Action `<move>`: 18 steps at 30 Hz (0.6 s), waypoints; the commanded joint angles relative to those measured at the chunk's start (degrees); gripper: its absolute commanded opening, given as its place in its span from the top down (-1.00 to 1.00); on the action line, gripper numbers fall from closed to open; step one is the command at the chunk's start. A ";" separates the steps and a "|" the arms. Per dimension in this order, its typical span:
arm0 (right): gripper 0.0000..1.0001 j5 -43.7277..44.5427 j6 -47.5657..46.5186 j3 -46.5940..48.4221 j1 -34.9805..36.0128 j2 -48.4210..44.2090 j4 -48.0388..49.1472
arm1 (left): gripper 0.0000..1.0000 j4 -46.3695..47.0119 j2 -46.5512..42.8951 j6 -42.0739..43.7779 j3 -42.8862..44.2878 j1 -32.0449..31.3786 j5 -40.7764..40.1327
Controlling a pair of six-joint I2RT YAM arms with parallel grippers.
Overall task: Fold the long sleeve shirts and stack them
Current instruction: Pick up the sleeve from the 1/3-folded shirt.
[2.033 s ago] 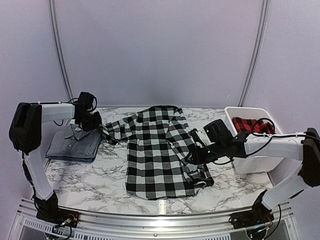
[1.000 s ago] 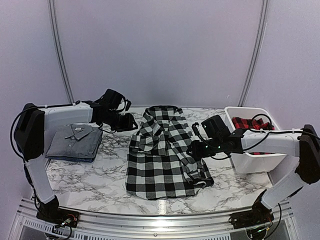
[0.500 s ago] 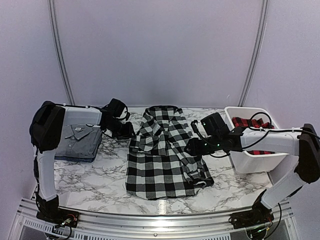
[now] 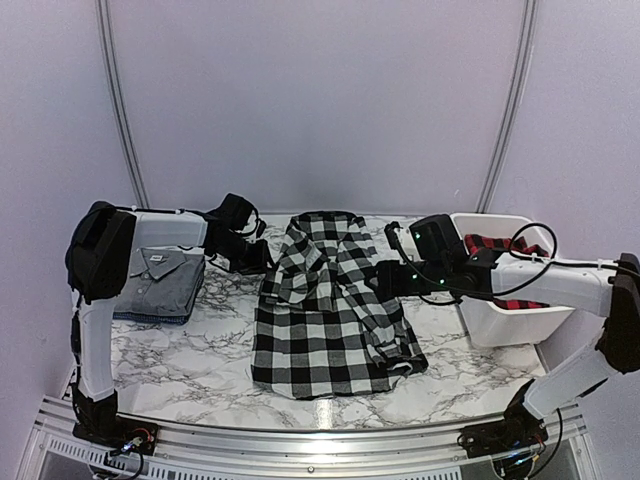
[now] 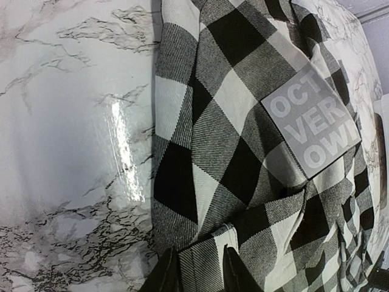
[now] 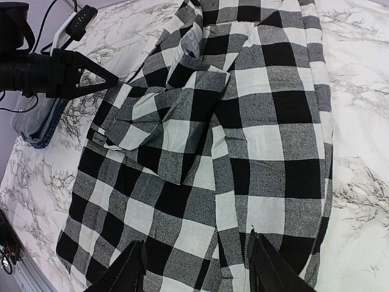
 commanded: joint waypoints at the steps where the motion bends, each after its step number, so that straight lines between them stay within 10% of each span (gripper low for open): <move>1: -0.05 -0.18 -0.72 2.89 -0.41 -0.47 3.53 | 0.46 -0.39 -1.02 1.10 0.23 0.08 1.15; 11: -0.06 -1.79 -0.89 4.33 -0.39 0.56 3.65 | 0.38 -0.92 1.28 1.44 0.70 0.08 -1.16; 18: -0.06 -1.29 -1.00 4.04 -0.29 0.77 4.10 | 1.00 -1.00 0.63 0.61 1.03 -0.54 1.83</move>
